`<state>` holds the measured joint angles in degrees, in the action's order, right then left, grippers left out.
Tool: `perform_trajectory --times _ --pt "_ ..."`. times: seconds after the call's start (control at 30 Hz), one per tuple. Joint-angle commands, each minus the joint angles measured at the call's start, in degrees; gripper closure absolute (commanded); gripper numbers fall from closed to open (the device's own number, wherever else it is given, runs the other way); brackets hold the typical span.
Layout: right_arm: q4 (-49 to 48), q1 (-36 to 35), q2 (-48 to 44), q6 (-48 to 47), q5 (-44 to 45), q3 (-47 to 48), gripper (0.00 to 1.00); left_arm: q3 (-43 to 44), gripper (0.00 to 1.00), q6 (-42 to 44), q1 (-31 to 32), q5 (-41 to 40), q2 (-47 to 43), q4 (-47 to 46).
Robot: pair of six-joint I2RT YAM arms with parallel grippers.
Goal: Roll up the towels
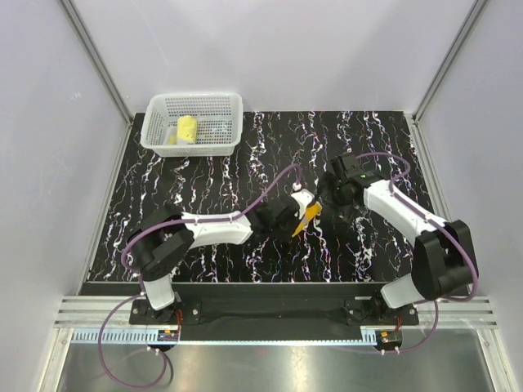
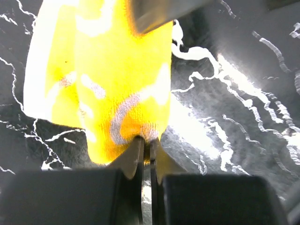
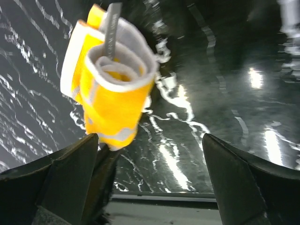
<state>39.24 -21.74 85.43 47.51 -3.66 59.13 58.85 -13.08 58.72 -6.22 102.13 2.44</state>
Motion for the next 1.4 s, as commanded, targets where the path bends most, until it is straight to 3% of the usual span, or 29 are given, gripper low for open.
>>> perform_trajectory --times 0.0,0.17,0.27,0.4,0.53,0.7,0.97,1.37 --pt "4.7 1.69 -5.08 -0.93 7.52 1.17 0.0 2.58 1.0 -4.84 -1.85 9.55 1.84 4.5" --pt "1.9 2.58 -10.88 0.39 8.67 -2.52 0.0 3.64 1.0 -7.3 -3.43 14.56 2.29 5.82" --pt "-6.87 2.66 -17.21 -0.74 3.85 -7.61 0.0 4.52 1.0 -10.2 -6.15 17.11 2.2 7.32" --pt "-21.29 2.66 -24.24 0.82 -9.57 -17.88 0.01 4.17 1.0 -15.73 -11.25 27.54 2.2 5.31" --pt "-30.87 2.58 -24.26 2.68 -14.87 -23.27 0.02 4.08 1.0 -19.43 -16.25 35.74 2.02 1.35" --pt "-41.41 2.49 -19.96 4.08 -19.89 -27.4 0.02 6.19 1.0 -23.29 -20.56 42.93 5.79 -0.58" --pt "-53.73 2.49 -11.96 4.0 -17.52 -29.69 0.02 6.98 1.0 -31.91 -26.37 52.61 11.42 -7.97" --pt "-65.51 -0.32 9.74 4.44 -9.09 -21.62 0.04 8.12 1.0 -40.35 -31.91 58.51 15.55 -16.23"
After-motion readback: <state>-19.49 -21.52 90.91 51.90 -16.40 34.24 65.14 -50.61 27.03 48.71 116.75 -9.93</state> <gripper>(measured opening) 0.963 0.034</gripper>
